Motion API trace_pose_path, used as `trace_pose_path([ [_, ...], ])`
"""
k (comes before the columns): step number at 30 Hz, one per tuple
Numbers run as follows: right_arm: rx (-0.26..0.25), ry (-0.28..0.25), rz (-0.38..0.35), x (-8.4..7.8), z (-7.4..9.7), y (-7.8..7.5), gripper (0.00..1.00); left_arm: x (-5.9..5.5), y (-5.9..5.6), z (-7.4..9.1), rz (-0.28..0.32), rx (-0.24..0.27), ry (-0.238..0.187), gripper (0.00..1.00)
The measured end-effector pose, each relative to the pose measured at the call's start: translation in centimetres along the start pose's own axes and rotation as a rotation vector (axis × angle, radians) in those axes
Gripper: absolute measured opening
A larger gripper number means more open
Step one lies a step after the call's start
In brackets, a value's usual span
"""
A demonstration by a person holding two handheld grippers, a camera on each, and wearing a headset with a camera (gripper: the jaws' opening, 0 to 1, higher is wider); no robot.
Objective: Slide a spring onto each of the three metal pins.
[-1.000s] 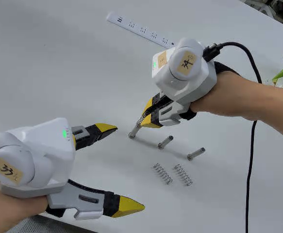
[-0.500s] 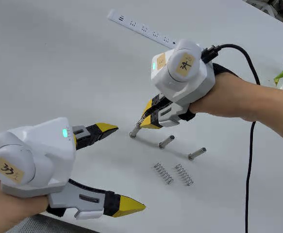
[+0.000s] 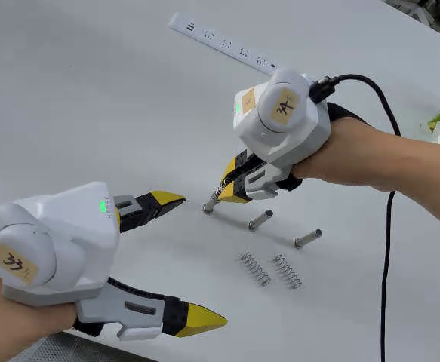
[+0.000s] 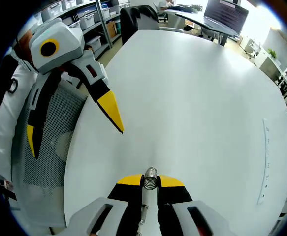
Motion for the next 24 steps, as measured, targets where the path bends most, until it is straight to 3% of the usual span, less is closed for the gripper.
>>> trace_pose_path([
  [24, 0.012, 0.013, 0.010, -0.3, -1.1, 0.1, 0.07, -0.1, 0.0, 0.0, 0.007, -0.002, -0.001, 0.90],
])
Point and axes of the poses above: the centre of the closed fingertips' face, and the gripper's own axes: z roughly backward along the fingers, y roughly to its left, x roughly out of its top, the point moved 8 cm from there along z, roughly backward along the fingers, and after that the axes turned 10 degrees about x, right-handed, at the moved point
